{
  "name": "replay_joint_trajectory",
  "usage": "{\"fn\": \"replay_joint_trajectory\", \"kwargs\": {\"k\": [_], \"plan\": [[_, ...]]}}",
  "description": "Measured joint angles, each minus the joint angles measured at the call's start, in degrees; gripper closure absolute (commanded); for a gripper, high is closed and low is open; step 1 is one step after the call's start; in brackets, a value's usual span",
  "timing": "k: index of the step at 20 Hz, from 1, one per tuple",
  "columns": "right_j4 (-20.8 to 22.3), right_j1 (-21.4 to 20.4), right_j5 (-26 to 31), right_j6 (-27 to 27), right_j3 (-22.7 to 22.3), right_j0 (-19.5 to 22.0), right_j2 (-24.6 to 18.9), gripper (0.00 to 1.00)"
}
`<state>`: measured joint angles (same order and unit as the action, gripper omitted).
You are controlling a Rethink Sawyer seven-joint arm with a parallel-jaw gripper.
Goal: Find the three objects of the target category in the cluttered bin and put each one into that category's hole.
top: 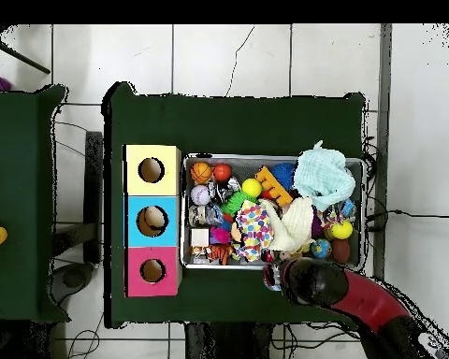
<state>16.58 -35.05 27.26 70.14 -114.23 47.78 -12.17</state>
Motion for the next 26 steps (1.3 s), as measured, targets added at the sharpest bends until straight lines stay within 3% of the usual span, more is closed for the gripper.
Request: {"fn": "replay_joint_trajectory", "kwargs": {"k": [26], "plan": [[1.55,0.38,3.75,-0.01,1.81,0.06,-0.73,0.0]]}}
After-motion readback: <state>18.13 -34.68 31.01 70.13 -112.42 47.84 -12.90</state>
